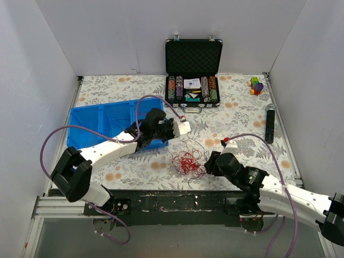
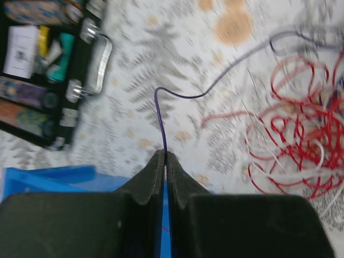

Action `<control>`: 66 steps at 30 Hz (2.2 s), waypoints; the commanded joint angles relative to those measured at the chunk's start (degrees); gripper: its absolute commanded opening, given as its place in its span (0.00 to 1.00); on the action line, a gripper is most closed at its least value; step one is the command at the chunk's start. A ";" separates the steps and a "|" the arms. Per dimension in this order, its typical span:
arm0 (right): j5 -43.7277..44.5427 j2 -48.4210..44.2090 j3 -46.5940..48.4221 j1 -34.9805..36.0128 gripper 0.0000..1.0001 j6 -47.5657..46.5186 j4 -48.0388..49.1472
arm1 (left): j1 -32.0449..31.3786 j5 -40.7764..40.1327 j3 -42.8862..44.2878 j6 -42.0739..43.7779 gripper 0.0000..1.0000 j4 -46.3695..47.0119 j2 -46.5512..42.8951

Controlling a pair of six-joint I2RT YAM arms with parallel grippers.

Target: Untangle the cables

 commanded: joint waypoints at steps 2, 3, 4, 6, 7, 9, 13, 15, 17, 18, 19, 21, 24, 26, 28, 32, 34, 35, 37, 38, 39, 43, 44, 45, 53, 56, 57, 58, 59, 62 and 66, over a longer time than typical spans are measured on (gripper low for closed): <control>0.29 -3.90 6.29 -0.30 0.60 -5.68 4.95 | -0.39 -3.64 15.13 -11.19 0.00 -3.66 -5.92; 0.55 -4.51 6.99 -0.30 0.61 -6.12 5.04 | -0.39 -3.73 17.94 -12.51 0.00 -5.24 -6.00; 0.81 -5.04 7.61 -0.30 0.62 -6.65 5.04 | -0.48 -3.73 20.23 -13.57 0.00 -6.65 -6.27; 1.43 -5.49 8.93 -0.30 0.64 -7.44 5.04 | -0.66 -3.55 24.10 -15.59 0.00 -8.58 -6.97; 1.78 -5.31 9.54 -0.30 0.64 -7.45 4.96 | -0.74 -3.47 25.52 -16.12 0.00 -9.20 -7.49; 2.74 -4.61 10.77 -0.30 0.65 -7.53 4.17 | -0.83 -3.38 28.33 -17.09 0.00 -10.52 -8.29; 2.40 -3.03 11.04 -0.30 0.65 -7.62 7.14 | -1.36 -3.38 34.57 -17.44 0.00 -12.46 -9.08; 1.96 -1.37 10.69 -0.30 0.67 -7.89 9.95 | -1.45 -2.94 38.17 -17.01 0.00 -13.42 -8.91; 1.43 0.31 10.60 -0.30 0.67 -9.28 12.67 | -1.53 -1.98 42.04 -16.39 0.00 -14.13 -8.64; 0.99 1.01 10.60 -0.30 0.67 -9.73 13.91 | -1.62 -1.62 43.45 -15.95 0.00 -14.22 -8.56; 0.29 1.54 10.52 -0.30 0.68 -10.69 15.57 | -1.71 -1.62 45.03 -15.43 0.00 -14.22 -8.55; -1.03 2.16 10.34 -0.30 0.67 -11.40 17.68 | -2.06 -1.80 48.72 -14.37 0.00 -14.22 -8.38; -2.00 3.12 9.03 -0.30 0.67 -11.84 19.54 | -2.32 -2.32 52.33 -11.56 0.00 -13.96 -8.47; -1.91 4.17 8.15 -0.30 0.67 -11.40 20.33 | -2.67 -2.94 54.00 -10.33 0.00 -13.61 -8.55; -1.74 4.88 7.79 -0.30 0.67 -10.88 21.12 | -2.59 -3.12 55.06 -9.36 0.00 -13.69 -8.90; -3.05 4.97 7.26 -0.22 0.67 -13.24 26.57 | -2.77 -3.11 54.36 -7.78 0.00 -13.95 -10.22; -3.23 5.93 7.09 -0.30 0.68 -15.52 30.69 | -2.94 -2.94 54.36 -7.60 0.00 -14.31 -10.49; -3.14 6.81 7.09 -0.30 0.68 -17.19 32.45 | -3.11 -2.76 54.45 -7.60 0.00 -14.39 -10.57; -2.53 9.70 7.00 -0.30 0.68 -19.21 35.62 | -3.20 -2.50 55.49 -7.86 0.00 -14.92 -10.49; -2.26 11.63 6.91 -0.30 0.68 -20.09 37.54 | -3.29 -2.33 56.37 -8.04 0.00 -15.27 -10.23; -2.00 13.39 6.65 -0.30 0.67 -20.71 39.30 | -3.38 -2.15 57.95 -8.04 0.00 -15.88 -9.88; -2.35 20.42 6.91 -0.30 0.61 -21.60 46.95 | -3.64 -2.24 63.13 -7.86 0.00 -17.82 -8.03; -2.26 21.75 7.26 -0.30 0.59 -21.51 47.92 | -3.56 -2.24 64.28 -7.60 0.00 -18.26 -7.77; -2.00 23.59 7.61 -0.30 0.54 -21.07 48.28 | -3.56 -2.24 65.25 -7.34 0.00 -18.52 -7.50; -3.05 27.21 7.00 -0.30 0.11 -17.12 46.88 | -3.73 -3.90 71.06 -3.65 0.00 -14.23 -6.44; -2.79 27.56 6.12 -0.30 0.01 -15.71 45.57 | -3.82 -4.34 71.14 -0.14 0.00 -10.45 -6.88; -2.88 27.73 6.03 -0.30 0.01 -15.27 44.78 | -3.73 -4.61 71.06 0.57 0.00 -9.13 -6.88; -3.05 28.00 5.95 -0.30 0.01 -14.83 43.99 | -3.73 -4.96 70.88 1.88 0.00 -7.73 -7.23; -3.23 28.17 5.77 -0.30 0.01 -14.48 43.28 | -3.82 -5.40 70.53 3.02 0.00 -6.06 -7.41; -3.75 28.79 4.46 -0.30 0.01 -12.73 42.05 | -3.73 -5.66 69.74 6.98 0.00 -0.79 -8.11; -4.54 30.02 2.35 -0.30 0.01 -10.71 41.08 | -3.73 -6.63 68.95 13.56 0.00 6.42 -8.38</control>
